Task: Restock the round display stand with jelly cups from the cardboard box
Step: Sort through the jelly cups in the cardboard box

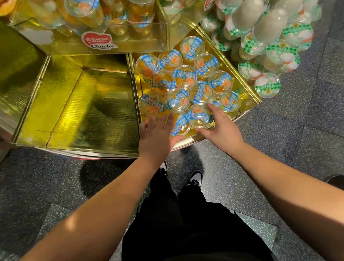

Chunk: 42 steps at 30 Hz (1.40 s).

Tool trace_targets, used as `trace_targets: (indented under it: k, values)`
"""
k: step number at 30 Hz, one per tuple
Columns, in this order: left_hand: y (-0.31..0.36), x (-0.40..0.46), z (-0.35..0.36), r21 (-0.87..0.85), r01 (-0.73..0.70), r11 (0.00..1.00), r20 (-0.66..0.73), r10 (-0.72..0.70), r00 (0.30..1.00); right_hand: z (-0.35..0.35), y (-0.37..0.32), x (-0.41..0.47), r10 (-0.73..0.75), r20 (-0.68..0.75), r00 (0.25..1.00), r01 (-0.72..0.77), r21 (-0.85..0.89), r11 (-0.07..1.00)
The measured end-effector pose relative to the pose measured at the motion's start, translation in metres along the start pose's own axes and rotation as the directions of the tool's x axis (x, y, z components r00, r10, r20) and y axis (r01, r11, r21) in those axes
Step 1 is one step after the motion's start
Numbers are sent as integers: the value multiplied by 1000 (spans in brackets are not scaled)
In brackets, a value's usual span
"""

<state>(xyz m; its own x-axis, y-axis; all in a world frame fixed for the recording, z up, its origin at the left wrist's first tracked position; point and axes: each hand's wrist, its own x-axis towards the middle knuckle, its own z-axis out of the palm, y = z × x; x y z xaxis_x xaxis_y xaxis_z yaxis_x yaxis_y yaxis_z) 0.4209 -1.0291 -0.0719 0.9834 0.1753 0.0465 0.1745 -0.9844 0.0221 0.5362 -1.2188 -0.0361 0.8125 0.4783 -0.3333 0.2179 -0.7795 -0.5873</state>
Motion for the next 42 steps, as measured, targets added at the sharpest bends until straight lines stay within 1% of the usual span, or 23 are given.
trace_targets:
  k: [3,5,9,12,13,15,17,19,21,23,24,27,29,30,31,33,34,37,40,42]
  values:
    - [0,-3,-1,46,31,998,22,-32,999,1,-6,5,-27,17,999,27,-15,1000]
    - [2,-4,-4,43,42,998,52,-44,998,0,-7,8,-44,39,998,45,-35,998]
    - [7,-4,-15,6,89,996,168,-89,982,-3,-6,7,-24,68,997,28,-57,998]
    - [8,-3,-29,-74,132,989,314,-102,944,-7,-10,3,-24,91,996,31,-76,997]
    - [8,-3,-34,-92,137,986,330,-100,939,-9,-10,2,-25,94,995,33,-87,996]
    - [8,-7,-44,-142,151,978,314,-101,944,-17,-10,-3,-17,89,996,26,-103,994]
    - [5,-10,-55,-204,172,964,282,-110,953,-27,-10,-9,-15,50,999,21,-104,994]
    - [-4,-14,-68,-288,218,933,240,-150,959,-40,-16,-14,-54,-38,998,51,-84,995]
    - [-21,-16,-88,-409,297,863,187,-239,953,-55,-34,-12,-121,-122,985,114,-63,991]
    - [-49,-18,-108,-513,342,787,104,-338,935,-69,-70,-2,-188,-137,973,181,-64,981]
    - [-68,-19,-120,-535,370,760,83,-389,918,-74,-95,3,-225,-112,968,219,-70,973]
    - [-132,-30,-162,-574,477,665,103,-519,848,-73,-187,16,-336,-5,942,334,-101,937]
    - [-177,-45,-187,-593,487,641,44,-578,815,-56,-251,25,-423,71,903,429,-132,894]
    - [-200,-54,-202,-581,495,646,-2,-609,793,-45,-286,28,-471,109,876,482,-138,865]
    - [-224,-64,-215,-570,523,634,-19,-647,762,-31,-320,28,-512,143,847,529,-144,836]
    - [-280,-88,-233,-540,636,552,31,-741,670,0,-388,27,-582,203,787,613,-160,773]
    - [-312,-102,-241,-531,667,522,48,-768,639,18,-421,25,-608,236,758,648,-164,744]
    - [-401,-150,-263,-515,692,506,90,-770,631,86,-505,23,-649,332,685,717,-150,680]
    - [-475,-202,-267,-498,761,416,141,-827,544,158,-574,21,-653,394,646,743,-129,657]
    - [-515,-235,-263,-534,770,349,168,-849,501,199,-611,17,-642,440,627,754,-139,642]
